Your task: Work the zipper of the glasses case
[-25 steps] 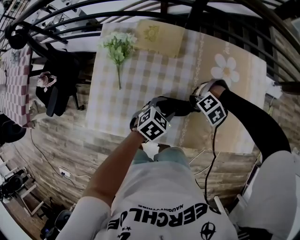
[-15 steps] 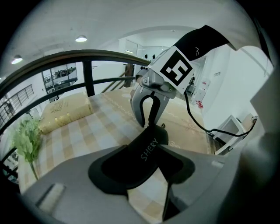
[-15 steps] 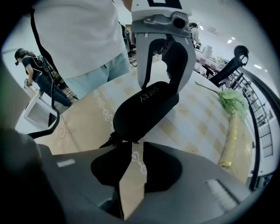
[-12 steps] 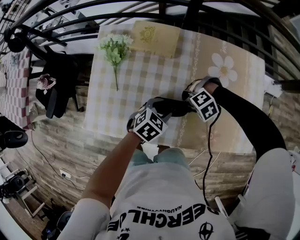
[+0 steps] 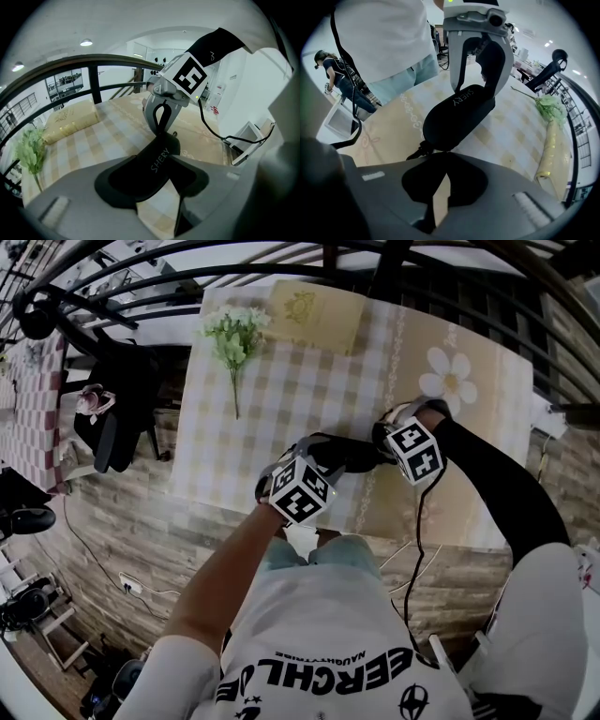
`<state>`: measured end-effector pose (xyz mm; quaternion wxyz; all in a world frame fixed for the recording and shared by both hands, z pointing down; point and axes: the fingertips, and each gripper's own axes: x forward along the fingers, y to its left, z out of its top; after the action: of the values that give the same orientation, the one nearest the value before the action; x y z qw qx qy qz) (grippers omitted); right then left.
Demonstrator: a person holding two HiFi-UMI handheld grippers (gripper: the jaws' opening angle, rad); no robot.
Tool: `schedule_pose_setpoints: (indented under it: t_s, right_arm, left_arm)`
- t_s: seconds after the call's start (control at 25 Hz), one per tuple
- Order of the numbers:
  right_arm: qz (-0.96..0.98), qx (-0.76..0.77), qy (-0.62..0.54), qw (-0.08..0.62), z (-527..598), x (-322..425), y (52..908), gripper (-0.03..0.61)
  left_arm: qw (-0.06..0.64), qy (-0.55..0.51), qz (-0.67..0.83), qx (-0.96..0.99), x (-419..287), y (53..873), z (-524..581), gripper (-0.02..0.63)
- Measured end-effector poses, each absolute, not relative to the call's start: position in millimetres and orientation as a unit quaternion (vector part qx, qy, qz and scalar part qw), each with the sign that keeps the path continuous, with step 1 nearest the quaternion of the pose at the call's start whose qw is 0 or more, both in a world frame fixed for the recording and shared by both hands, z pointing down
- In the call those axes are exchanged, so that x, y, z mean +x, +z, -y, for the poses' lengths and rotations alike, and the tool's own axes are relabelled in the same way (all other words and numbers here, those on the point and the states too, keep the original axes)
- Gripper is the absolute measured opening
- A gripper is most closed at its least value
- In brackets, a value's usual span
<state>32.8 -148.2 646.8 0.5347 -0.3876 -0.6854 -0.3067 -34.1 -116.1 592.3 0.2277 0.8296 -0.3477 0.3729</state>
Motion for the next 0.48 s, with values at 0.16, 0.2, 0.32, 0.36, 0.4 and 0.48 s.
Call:
schedule_pose_setpoints:
  t_s: [0.16,0.2,0.32,0.36,0.4,0.48]
  right_arm:
    - [0.673,-0.387,-0.325,0.54,147,37,645,0.029]
    - [0.669,-0.389,-0.329,0.54,146,39,645,0.029]
    - [0.673,-0.381,-0.325,0.544,144,43,645,0.029]
    - [0.675,-0.375,-0.324,0.546,144,44,645,0.029]
    - [0.676,-0.37,-0.324,0.549,144,46,645,0.029]
    - [0.676,-0.362,-0.322,0.555,144,48,645,0.029]
  left_arm:
    - [0.229,0.372,0.349,0.829,-34,591,117,0.318]
    - [0.23,0.372,0.349,0.829,-35,591,117,0.318]
    - [0.23,0.372,0.349,0.829,-35,592,117,0.318]
    - [0.23,0.372,0.349,0.829,-35,592,117,0.318]
    - [0.229,0.373,0.348,0.829,-34,592,117,0.318]
    - [0.229,0.374,0.348,0.828,-34,593,118,0.319]
